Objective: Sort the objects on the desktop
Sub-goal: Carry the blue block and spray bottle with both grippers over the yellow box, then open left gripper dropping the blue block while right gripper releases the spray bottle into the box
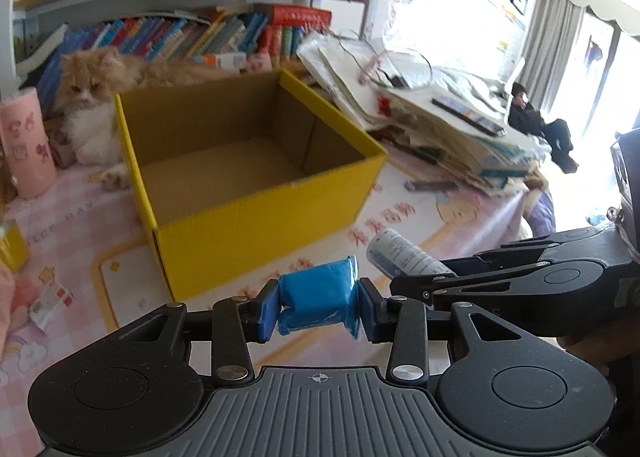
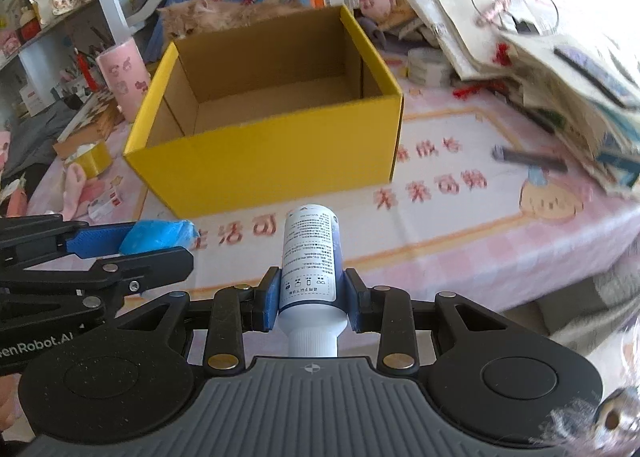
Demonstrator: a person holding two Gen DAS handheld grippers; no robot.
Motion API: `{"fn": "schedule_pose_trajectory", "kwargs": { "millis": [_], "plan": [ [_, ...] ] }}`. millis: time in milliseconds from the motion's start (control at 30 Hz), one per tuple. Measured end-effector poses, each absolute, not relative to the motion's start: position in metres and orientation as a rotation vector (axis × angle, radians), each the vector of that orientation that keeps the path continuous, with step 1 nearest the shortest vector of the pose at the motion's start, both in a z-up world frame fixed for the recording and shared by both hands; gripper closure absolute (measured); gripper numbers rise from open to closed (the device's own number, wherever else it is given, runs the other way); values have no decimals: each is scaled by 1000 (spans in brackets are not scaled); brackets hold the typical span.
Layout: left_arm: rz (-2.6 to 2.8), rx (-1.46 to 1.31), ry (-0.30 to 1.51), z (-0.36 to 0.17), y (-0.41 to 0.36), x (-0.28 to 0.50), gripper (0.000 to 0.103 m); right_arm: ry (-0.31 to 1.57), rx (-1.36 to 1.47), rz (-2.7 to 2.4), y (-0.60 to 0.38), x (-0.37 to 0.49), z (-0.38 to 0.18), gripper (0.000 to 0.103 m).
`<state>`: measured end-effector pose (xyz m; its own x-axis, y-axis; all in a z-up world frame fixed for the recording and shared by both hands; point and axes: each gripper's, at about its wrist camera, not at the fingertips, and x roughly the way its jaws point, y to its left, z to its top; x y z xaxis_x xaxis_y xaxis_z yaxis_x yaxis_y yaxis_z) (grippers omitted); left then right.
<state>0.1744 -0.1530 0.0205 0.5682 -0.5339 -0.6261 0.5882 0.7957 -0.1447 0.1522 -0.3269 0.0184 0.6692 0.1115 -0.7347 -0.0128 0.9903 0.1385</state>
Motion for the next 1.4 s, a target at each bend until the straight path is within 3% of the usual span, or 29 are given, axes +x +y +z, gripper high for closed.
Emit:
{"fn": "schedule_pose_trajectory", "kwargs": {
  "millis": [633, 1400],
  "plan": [
    [-498, 163, 485, 69, -177, 242, 64, 616, 57, 216, -362, 252, 80, 73],
    [-394, 309, 686, 8, -204, 328, 63, 840, -204, 394, -331, 361, 3, 73]
  ]
}}
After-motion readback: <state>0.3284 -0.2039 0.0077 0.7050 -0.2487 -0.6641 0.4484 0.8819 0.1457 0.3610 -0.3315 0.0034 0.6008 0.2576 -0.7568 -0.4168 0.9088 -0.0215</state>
